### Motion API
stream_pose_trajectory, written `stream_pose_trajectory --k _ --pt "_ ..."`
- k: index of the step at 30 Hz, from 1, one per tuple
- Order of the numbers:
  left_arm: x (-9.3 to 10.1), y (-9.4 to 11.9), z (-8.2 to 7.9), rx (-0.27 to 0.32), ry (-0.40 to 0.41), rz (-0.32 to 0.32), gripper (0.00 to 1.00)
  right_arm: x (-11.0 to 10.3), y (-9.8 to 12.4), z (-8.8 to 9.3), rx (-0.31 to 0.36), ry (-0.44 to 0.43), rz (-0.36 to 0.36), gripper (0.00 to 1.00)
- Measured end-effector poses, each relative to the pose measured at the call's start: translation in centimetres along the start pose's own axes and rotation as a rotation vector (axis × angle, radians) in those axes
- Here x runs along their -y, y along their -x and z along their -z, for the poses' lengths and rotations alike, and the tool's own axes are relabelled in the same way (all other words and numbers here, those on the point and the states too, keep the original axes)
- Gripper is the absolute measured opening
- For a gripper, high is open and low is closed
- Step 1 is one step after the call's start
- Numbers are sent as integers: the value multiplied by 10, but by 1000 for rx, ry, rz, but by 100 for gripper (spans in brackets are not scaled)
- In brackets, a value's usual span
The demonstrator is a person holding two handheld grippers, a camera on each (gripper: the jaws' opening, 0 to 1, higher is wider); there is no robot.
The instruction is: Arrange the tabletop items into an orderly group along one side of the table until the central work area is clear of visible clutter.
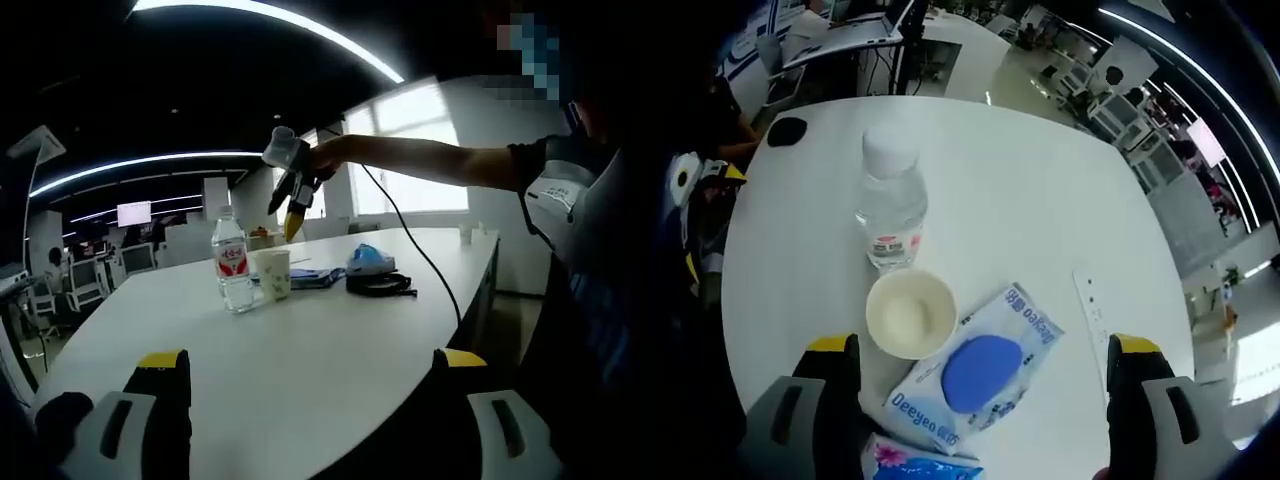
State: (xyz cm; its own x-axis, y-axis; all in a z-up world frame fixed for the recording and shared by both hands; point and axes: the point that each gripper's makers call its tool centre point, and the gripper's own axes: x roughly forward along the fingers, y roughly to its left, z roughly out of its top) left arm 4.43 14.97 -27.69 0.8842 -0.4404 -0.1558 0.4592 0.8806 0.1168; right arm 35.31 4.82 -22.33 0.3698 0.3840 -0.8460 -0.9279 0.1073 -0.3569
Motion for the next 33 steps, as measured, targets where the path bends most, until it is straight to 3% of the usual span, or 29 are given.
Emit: stream_pose_trajectory --k 12,19,33 --pt "1 -7 -8 5 -14 11 100 -4 7 10 -8 23 2 100" --pt "5 -16 -16 12 -33 25 100 -4 15 15 27 16 5 100" --pt "14 -39 -27 13 -60 68 100 -9 30 47 75 -17 -16 95"
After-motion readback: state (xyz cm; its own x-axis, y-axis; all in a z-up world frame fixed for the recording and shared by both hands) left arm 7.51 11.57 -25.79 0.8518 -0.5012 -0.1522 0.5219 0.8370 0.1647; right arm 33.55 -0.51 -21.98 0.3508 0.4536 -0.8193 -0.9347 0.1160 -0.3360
